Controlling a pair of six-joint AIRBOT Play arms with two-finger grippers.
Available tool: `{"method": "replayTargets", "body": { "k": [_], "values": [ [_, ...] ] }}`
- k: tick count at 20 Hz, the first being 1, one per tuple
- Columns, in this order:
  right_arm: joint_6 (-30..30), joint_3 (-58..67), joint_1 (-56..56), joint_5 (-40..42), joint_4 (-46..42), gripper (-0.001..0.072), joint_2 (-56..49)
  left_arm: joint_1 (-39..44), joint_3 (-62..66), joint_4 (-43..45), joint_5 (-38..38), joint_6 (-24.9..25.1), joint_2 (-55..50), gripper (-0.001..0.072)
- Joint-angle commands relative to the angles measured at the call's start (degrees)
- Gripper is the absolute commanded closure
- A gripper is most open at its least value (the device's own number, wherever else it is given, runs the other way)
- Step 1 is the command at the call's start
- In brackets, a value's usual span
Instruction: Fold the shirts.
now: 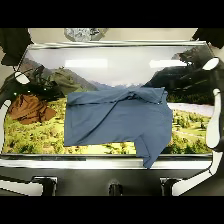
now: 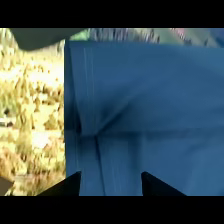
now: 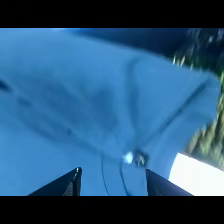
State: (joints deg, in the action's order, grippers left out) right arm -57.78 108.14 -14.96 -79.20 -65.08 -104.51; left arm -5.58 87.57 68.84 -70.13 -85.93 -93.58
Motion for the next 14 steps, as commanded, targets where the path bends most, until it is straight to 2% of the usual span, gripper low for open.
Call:
{"method": "replayTargets", "body": {
  "k": [1,3,4,7,9,14],
  "values": [
    [2.5,0.4,-4.4,-12.0,-4.7,0.0219,3.1,-2.7,0.4,1.3,-15.4,1.7,1.4,0.0248],
    [2.6,-0.7,-7.8,-20.0,-8.3,0.0225,4.1,-3.5,-6.5,1.3,-17.0,1.9,6.0,0.0248],
    [2.4,-2.9,-9.4,-21.2,-8.2,0.0225,5.3,-3.7,-12.4,1.3,-16.4,1.9,9.2,0.0249],
    [2.5,-13.3,-11.0,-17.1,-8.8,0.0225,10.7,-4.0,-32.5,0.9,-11.2,3.7,19.2,0.0248],
    [2.7,-19.5,-10.9,-14.3,-8.1,0.0225,13.2,-4.0,-43.0,-2.1,-5.9,7.6,24.5,0.0248],
    [3.4,-23.8,-10.9,-14.9,-8.0,0.0225,13.7,-4.0,-51.7,-7.4,0.3,9.0,25.7,0.0249]
  ]
}}
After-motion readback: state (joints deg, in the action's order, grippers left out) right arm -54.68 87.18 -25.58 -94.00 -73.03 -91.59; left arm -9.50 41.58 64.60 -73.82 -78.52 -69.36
